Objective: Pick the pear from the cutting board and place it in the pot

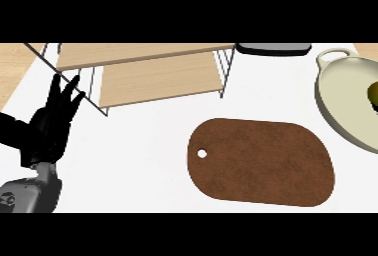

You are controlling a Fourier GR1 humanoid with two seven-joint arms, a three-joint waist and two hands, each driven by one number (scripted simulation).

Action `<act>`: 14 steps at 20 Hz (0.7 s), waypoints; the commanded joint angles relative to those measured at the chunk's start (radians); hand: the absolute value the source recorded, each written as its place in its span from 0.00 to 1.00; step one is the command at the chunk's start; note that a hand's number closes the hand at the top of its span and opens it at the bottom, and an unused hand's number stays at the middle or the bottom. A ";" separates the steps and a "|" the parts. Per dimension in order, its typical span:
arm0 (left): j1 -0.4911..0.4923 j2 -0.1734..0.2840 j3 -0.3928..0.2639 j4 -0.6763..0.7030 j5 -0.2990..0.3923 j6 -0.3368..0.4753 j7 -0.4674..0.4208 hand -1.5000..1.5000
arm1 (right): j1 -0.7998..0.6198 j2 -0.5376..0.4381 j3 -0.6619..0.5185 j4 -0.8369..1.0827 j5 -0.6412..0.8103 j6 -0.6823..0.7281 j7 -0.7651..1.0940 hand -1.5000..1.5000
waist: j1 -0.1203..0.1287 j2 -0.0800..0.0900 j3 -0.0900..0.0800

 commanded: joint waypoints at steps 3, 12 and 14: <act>-0.083 -0.004 -0.006 0.023 -0.030 0.003 -0.038 0.50 | -0.141 -0.032 -0.020 0.314 -0.001 0.085 -0.032 0.00 | 0.002 0.006 0.005; -0.084 0.012 0.025 0.024 0.003 -0.024 -0.021 0.50 | -0.213 0.068 -0.114 0.484 -0.149 0.269 -0.251 0.00 | -0.001 0.006 0.007; -0.064 0.023 0.032 -0.002 0.012 -0.031 -0.010 0.50 | -0.228 0.026 -0.181 0.497 -0.223 0.358 -0.292 0.00 | -0.006 0.003 0.007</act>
